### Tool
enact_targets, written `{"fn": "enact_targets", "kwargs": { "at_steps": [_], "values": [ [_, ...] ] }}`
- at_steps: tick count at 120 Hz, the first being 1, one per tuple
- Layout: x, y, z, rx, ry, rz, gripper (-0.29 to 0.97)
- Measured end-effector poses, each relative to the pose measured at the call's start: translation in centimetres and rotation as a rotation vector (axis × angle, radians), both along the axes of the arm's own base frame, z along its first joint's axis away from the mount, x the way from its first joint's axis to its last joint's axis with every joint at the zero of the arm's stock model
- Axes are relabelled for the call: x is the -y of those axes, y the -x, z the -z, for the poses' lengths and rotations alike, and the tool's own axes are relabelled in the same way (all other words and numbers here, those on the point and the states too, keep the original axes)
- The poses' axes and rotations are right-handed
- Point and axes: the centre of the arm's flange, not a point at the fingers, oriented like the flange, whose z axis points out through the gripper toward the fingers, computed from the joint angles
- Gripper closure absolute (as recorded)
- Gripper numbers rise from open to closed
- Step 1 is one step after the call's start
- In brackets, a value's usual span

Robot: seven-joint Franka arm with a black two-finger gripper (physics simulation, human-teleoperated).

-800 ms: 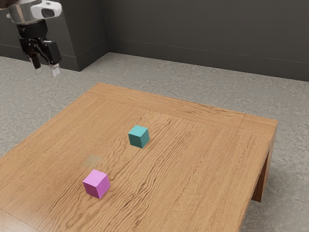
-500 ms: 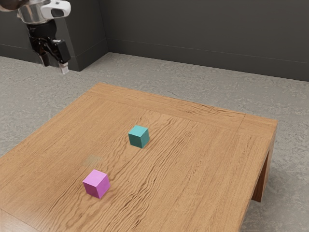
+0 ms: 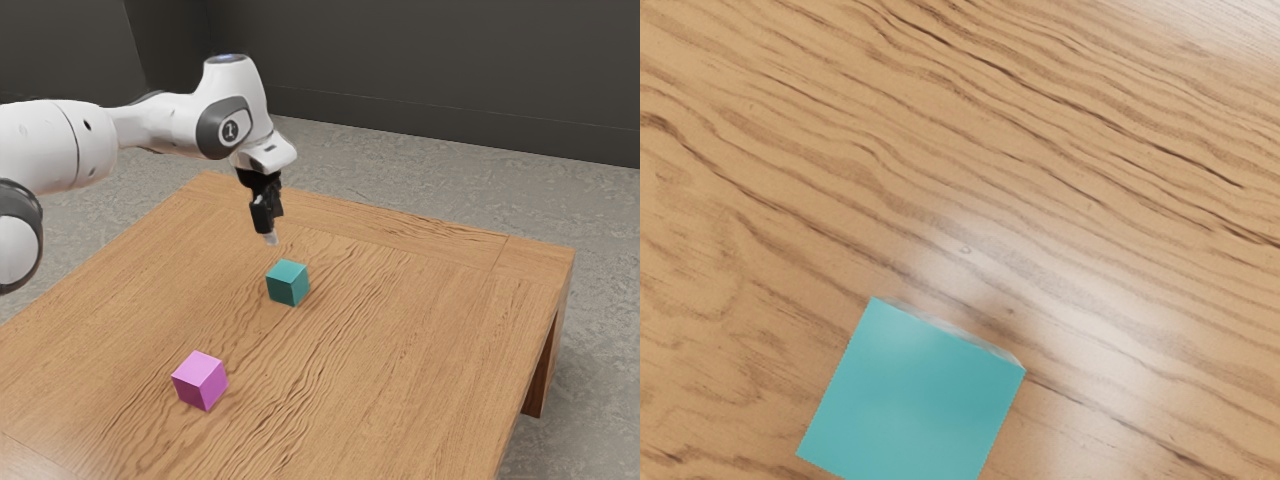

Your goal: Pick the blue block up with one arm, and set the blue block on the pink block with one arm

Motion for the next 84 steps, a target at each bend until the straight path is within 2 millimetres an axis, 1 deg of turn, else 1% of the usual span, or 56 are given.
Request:
{"fn": "enact_targets", "kwargs": {
  "at_steps": [4, 16, 33, 58, 73, 84],
  "values": [
    [-0.1, -0.3, 1.1, 0.004, -0.012, 0.045, 0.00],
    [-0.2, -1.0, 3.5, 0.019, -0.033, 0.159, 0.00],
    [-0.5, -1.5, 7.2, 0.017, -0.037, 0.281, 0.00],
    [-0.7, -1.7, 9.0, 0.029, -0.040, 0.393, 0.00],
    [-0.6, -1.4, 10.9, 0.011, -0.026, 0.438, 0.00],
    [-0.4, -1.2, 12.7, -0.007, -0.005, 0.461, 0.00]
  ]
}}
